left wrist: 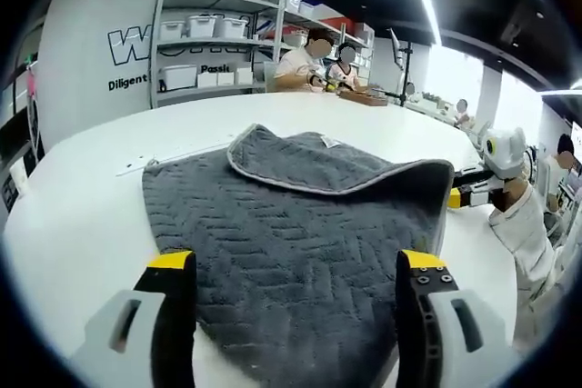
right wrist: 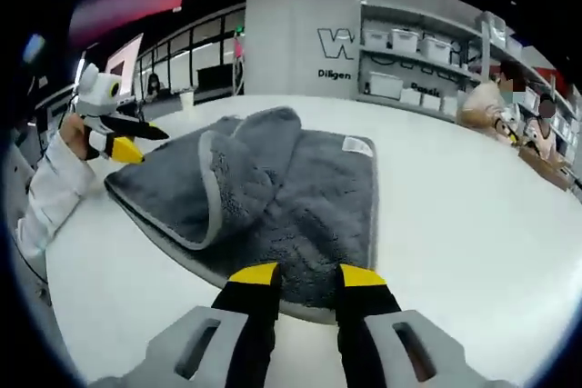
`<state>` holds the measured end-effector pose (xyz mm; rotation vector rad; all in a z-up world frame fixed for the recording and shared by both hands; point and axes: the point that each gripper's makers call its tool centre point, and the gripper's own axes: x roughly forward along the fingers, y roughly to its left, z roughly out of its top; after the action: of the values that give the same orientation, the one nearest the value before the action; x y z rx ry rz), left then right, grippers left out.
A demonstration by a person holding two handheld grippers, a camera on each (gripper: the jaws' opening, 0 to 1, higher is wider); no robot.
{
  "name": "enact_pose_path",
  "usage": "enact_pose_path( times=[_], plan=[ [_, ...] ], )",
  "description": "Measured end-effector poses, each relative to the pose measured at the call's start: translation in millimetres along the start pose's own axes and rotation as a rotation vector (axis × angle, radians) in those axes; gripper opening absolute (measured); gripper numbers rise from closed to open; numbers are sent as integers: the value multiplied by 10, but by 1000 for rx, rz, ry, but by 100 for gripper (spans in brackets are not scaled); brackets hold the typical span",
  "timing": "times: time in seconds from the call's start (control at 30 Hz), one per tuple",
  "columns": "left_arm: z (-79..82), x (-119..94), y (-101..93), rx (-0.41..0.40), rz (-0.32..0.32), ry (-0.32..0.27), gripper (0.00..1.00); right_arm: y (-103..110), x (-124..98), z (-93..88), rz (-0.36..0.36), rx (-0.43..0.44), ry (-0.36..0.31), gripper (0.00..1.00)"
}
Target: Open the folded towel by lifting each exposed corner and separating the folded layers until the towel lies flat within the target outline without major curled edges
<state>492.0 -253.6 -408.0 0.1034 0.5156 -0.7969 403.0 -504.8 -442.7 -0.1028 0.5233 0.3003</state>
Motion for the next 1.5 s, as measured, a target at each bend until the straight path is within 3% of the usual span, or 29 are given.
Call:
enact_pose_path(
  times=[0.13, 0.33, 0.4, 0.83, 0.93, 1.0, 1.07, 1.27, 1.37, 1.43, 1.5],
  plan=[
    [-13, 2, 4, 2, 2, 7, 89, 18, -6, 0, 26, 9, -3, 22],
    [-33, 5, -1, 10, 2, 16, 89, 161, -27, 3, 104, 16, -14, 39],
    [-35, 4, 2, 8, 4, 15, 89, 128, -10, -5, 69, -19, 0, 37],
    [-30, 8, 6, 0, 3, 11, 89, 114, -54, 108, 86, -102, 45, 41],
    [-23, 3, 14, -2, 5, 7, 89, 1, -80, 201, 63, -129, 42, 49],
    [-14, -1, 17, -6, 6, 2, 90, -304, -123, 452, 1, -121, 19, 58],
    [-14, 1, 17, -4, 7, 3, 90, -396, -128, 586, -11, -149, 20, 70],
    [-25, 19, 18, -8, 6, 7, 90, -481, -32, 819, 13, -87, 1, 77],
    [-32, 24, 20, -9, 6, 9, 90, -514, 35, 936, 22, -41, -31, 87],
    [-34, 27, 23, -11, 8, 10, 90, -553, 117, 1021, 28, -28, -45, 99],
    [-36, 31, 26, -12, 10, 12, 91, -598, 222, 1096, 34, -13, -57, 98]
  ],
)
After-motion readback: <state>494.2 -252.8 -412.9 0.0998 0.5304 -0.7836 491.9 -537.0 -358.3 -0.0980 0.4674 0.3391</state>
